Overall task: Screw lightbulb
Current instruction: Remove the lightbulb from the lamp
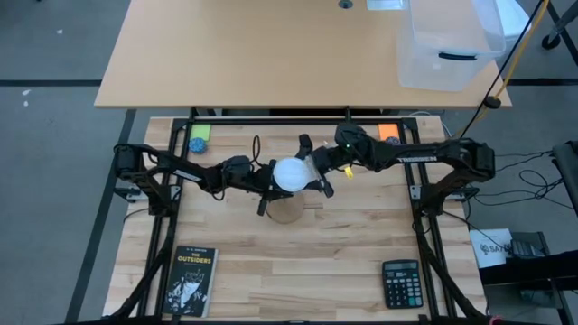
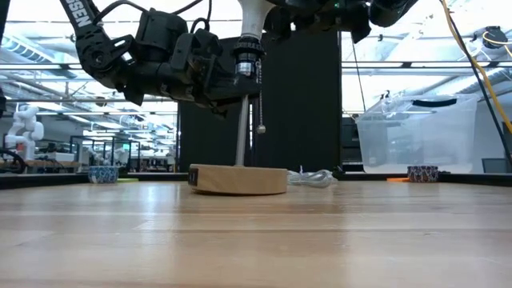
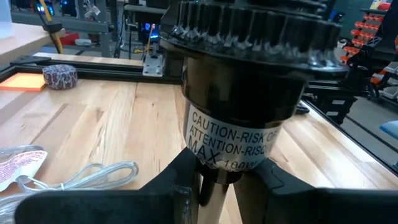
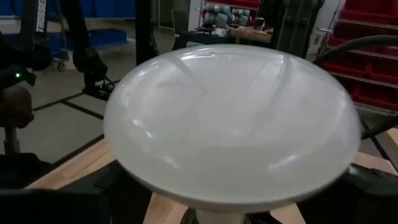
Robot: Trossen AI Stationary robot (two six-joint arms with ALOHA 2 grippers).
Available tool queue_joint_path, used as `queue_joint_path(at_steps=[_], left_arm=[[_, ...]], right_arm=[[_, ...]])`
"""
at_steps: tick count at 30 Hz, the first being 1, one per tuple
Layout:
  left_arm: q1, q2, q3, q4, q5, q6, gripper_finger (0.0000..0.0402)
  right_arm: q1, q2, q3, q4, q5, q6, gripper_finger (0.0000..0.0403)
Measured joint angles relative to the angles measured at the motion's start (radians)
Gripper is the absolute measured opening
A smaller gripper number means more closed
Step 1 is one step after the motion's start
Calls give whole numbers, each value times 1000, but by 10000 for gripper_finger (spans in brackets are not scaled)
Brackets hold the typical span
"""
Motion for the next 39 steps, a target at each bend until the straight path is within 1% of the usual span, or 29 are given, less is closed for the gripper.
queue_joint_path(at_steps=[6, 13, 15, 23, 31, 34, 39], left_arm=[[0, 0, 0, 1, 3, 2, 71], [0, -1, -1, 2, 12, 8, 71], [0, -1, -1, 1, 13, 10, 71], [2, 0, -4, -3, -5, 2, 71], [0, 0, -5, -7, -12, 1, 71], [-3, 0, -4, -7, -20, 0, 71], [-3, 0, -3, -6, -23, -2, 71]], right_arm=[[1, -30, -3, -22, -1, -17, 318], [27, -20, 23, -30, 3, -4, 318], [40, -18, 26, -37, 27, -5, 318], [65, -13, 33, -74, 187, 2, 318], [93, 18, 40, -75, 215, -40, 321], [91, 12, 40, -104, 216, -43, 335], [91, -18, 40, -160, 251, -67, 358]])
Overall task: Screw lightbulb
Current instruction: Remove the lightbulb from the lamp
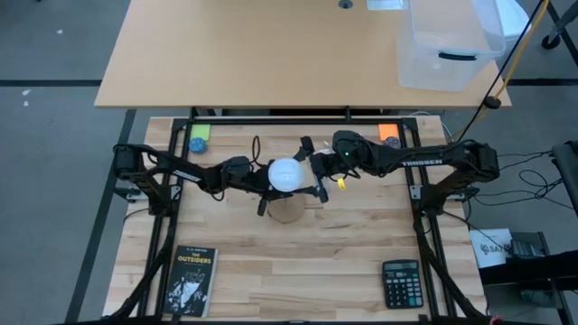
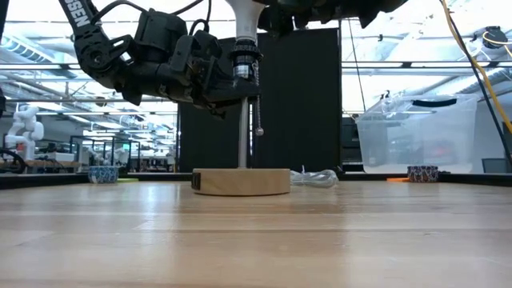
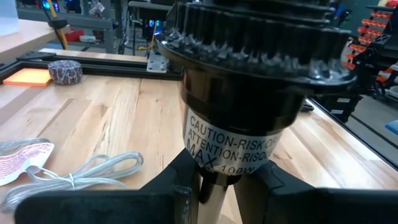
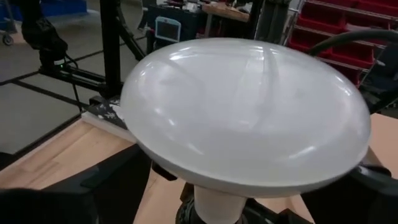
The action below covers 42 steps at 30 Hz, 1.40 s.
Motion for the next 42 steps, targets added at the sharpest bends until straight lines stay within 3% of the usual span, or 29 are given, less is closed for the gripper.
queue_joint_path(at_steps=[4, 11, 20, 28, 32, 36, 42], left_arm=[[0, 0, 0, -1, -1, 0, 71], [0, 0, 0, -1, -1, 1, 71], [0, 0, -1, -3, -4, 5, 71], [0, 0, 0, -2, -3, 7, 71], [0, 0, 0, -2, -8, 6, 71], [0, 0, 0, 1, -30, 5, 71], [-1, 0, 0, 4, -73, -8, 71]], right_arm=[[0, -1, 16, -30, 8, -14, 369], [-1, -15, 58, -94, 125, -108, 369], [-9, -76, 63, -218, 144, -122, 370], [6, -81, 60, -324, 157, -88, 397], [18, -83, 59, -408, 288, -74, 396], [31, -84, 48, -408, 308, -3, 394], [75, -84, -61, -286, 557, 110, 393]])
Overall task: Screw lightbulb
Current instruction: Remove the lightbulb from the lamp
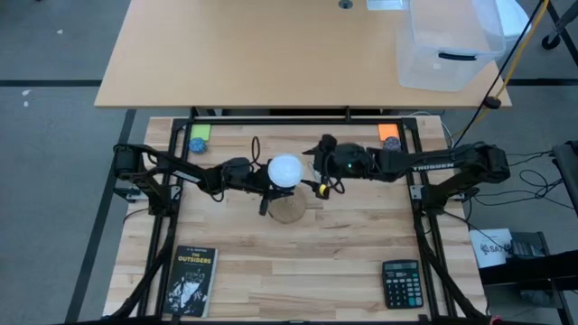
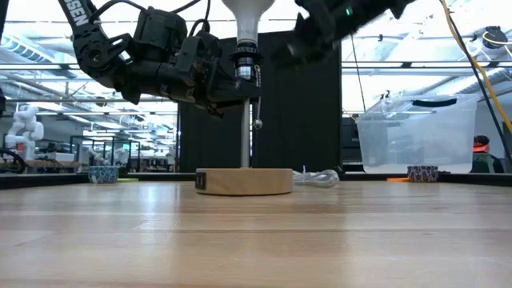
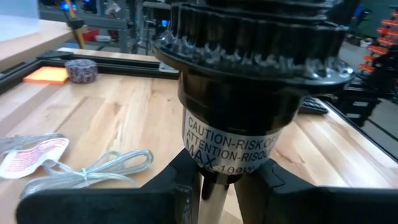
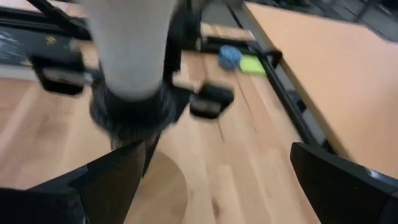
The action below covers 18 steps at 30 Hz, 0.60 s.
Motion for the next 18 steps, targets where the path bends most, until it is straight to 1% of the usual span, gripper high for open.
queue_joint_path(at_steps=[2, 4, 8, 11, 15, 18], left_arm=[[0, 0, 0, 1, -24, -6, 71], [0, 0, 1, 1, -40, -6, 71], [0, 0, 1, 2, -55, -7, 71], [0, 0, 1, 3, -64, -6, 71], [0, 0, 0, 3, -94, -6, 71], [0, 0, 0, 5, -128, -7, 71]], right_arm=[[18, 2, -77, 85, 42, 40, 393], [34, 2, -157, 208, 74, 85, 393], [75, 2, -310, 559, 84, 169, 393], [107, 2, -378, 776, 85, 183, 393], [132, 16, -373, 832, 174, 155, 393], [143, 57, -353, 871, 183, 131, 393]])
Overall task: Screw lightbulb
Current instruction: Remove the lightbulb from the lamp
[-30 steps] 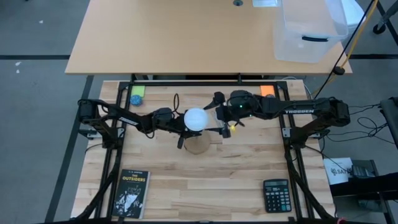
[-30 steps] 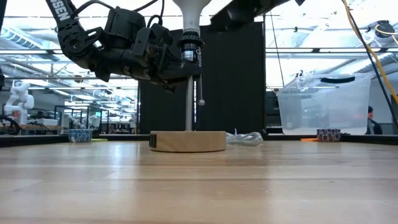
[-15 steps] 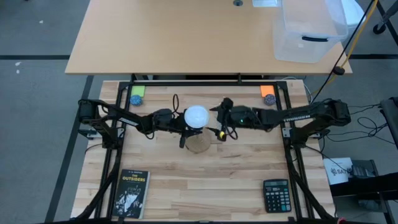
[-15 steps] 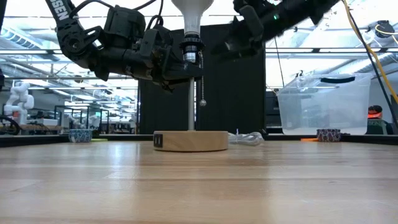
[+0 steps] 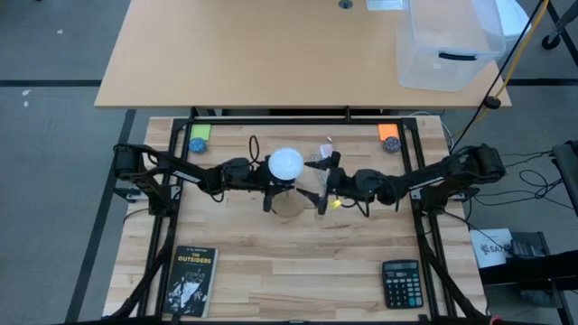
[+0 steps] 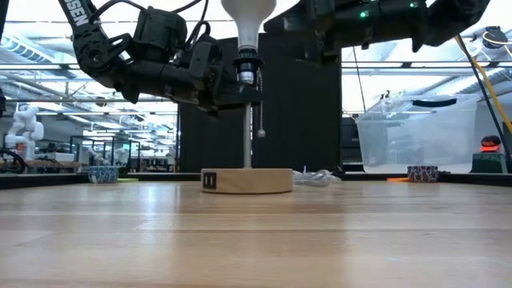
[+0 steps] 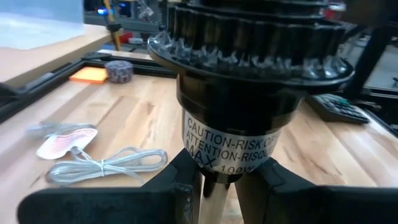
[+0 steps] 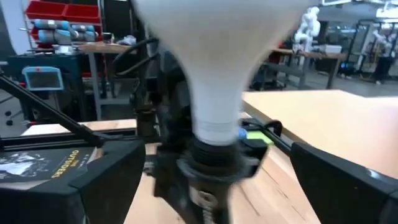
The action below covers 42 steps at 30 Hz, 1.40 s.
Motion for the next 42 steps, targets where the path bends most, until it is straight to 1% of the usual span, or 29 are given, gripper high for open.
queue_joint_path(at_steps=[6, 10, 12, 16, 20, 24, 30, 34, 39, 42], left_arm=[[1, 0, 0, 3, -65, -21, 71], [1, 0, 0, 3, -94, -28, 71], [1, 0, 0, 3, -95, -30, 71], [1, 0, 0, 3, -94, -31, 71], [0, 0, 0, 2, -94, -34, 71], [0, 0, 0, 2, -94, -34, 71], [0, 0, 0, -2, -92, -34, 71], [0, 0, 0, -2, -89, -33, 71], [-1, 0, 0, -3, -82, -30, 71], [0, 0, -1, -3, -62, -30, 71]], right_arm=[[7, 106, 53, 97, 4, -48, 393], [5, 163, 112, 157, 96, -88, 393], [-3, 193, 148, 153, 109, -119, 393], [-17, 263, 228, 146, 100, -129, 393], [-27, 310, 270, 146, 102, -155, 390], [-33, 305, 283, 153, 100, -167, 363], [-41, 274, 282, 139, 96, -178, 296], [-41, 263, 282, 140, 94, -206, 260], [-44, 260, 281, 133, 57, -212, 225], [-49, 260, 281, 129, 38, -209, 211]])
